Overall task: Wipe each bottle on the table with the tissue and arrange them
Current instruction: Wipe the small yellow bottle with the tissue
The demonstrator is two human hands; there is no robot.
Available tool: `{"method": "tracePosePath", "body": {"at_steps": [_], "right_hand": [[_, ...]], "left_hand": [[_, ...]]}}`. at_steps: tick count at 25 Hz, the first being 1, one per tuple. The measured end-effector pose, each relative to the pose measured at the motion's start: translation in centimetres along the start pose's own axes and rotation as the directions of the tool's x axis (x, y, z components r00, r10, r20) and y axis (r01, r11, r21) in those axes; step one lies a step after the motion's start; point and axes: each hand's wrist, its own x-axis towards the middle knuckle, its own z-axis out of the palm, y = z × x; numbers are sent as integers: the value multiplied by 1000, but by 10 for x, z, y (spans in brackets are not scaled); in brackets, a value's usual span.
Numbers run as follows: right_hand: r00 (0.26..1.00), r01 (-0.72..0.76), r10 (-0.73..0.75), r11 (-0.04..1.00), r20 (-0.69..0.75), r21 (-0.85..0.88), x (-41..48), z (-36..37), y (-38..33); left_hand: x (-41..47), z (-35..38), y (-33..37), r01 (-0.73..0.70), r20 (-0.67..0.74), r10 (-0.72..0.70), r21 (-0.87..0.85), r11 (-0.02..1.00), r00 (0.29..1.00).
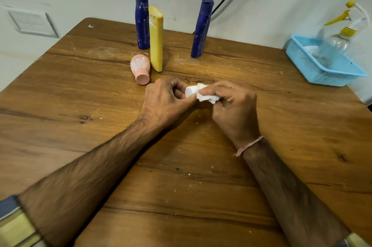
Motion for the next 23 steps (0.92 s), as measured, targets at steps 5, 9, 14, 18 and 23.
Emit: {"method": "tracePosePath", "body": {"at_steps": [5,9,14,18,23], "right_hand": [[973,-224,218,969,-69,-101,12,-7,20],[997,-74,72,994,-28,-83,7,-1,7],[998,-65,65,996,-4,-60,11,-3,14],[986,-166,165,982,-26,-91,11,-5,18],[997,-64,64,998,31,-15,12,1,15]], "left_hand": [[0,0,0,14,26,-14,15,1000,1000],[0,0,1,31,18,-32,5,999,999],[-1,0,2,26,28,-26,8,1000,999],[-1,0,3,28,39,-29,4,1000,999],[-1,1,2,25,16,-25,-8,1000,1000]]}}
